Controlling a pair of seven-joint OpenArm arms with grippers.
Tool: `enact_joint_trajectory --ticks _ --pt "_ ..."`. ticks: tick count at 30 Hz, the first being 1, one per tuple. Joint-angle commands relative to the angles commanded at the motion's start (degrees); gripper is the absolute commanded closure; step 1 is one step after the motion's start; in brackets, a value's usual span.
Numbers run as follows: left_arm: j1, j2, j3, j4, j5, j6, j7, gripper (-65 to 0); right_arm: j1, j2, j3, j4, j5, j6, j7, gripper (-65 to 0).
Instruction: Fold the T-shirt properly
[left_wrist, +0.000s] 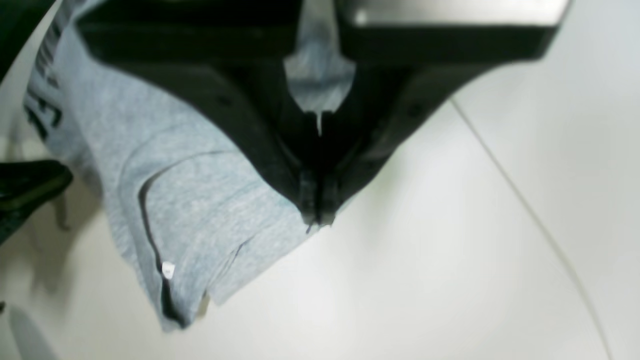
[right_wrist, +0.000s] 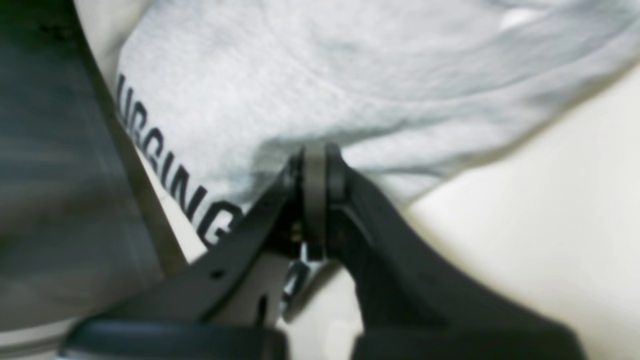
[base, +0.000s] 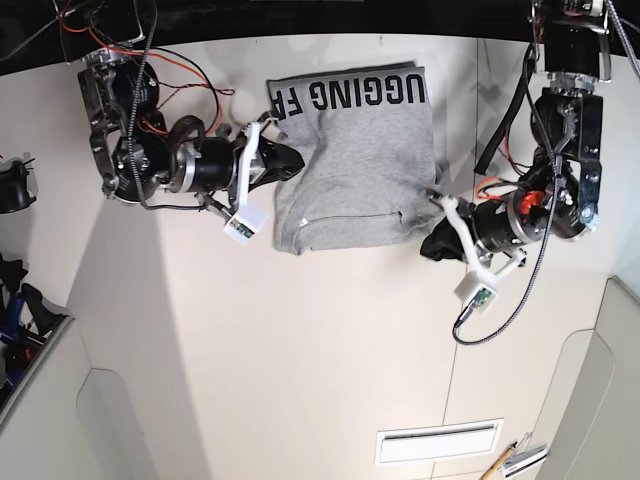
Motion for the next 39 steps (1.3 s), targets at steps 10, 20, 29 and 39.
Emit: enact_joint_trajectory --ticks 10,20,29,39 --pt "28.0 -11.2 -9.9 19.1 -4.9 -1.1 3.7 0.0 -13.6 17.9 7.9 10.0 5.7 0.02 -0.1 0.0" --pt "59.2 -11.3 -13.6 22.9 -3.9 -3.3 3.6 0.0 -30.5 28.9 8.1 12.2 6.1 0.55 0.0 0.0" --pt "73.3 -11.3 -11.9 15.0 3.9 -3.3 -0.4 0.0 -43.7 29.2 8.0 11.5 3.0 0.63 0.3 0.0" --pt "61.0 -11.0 11.6 -19.3 11.3 1.5 -4.8 0.0 -46.1 29.2 -2.8 -3.7 -6.0 0.57 5.4 0.0"
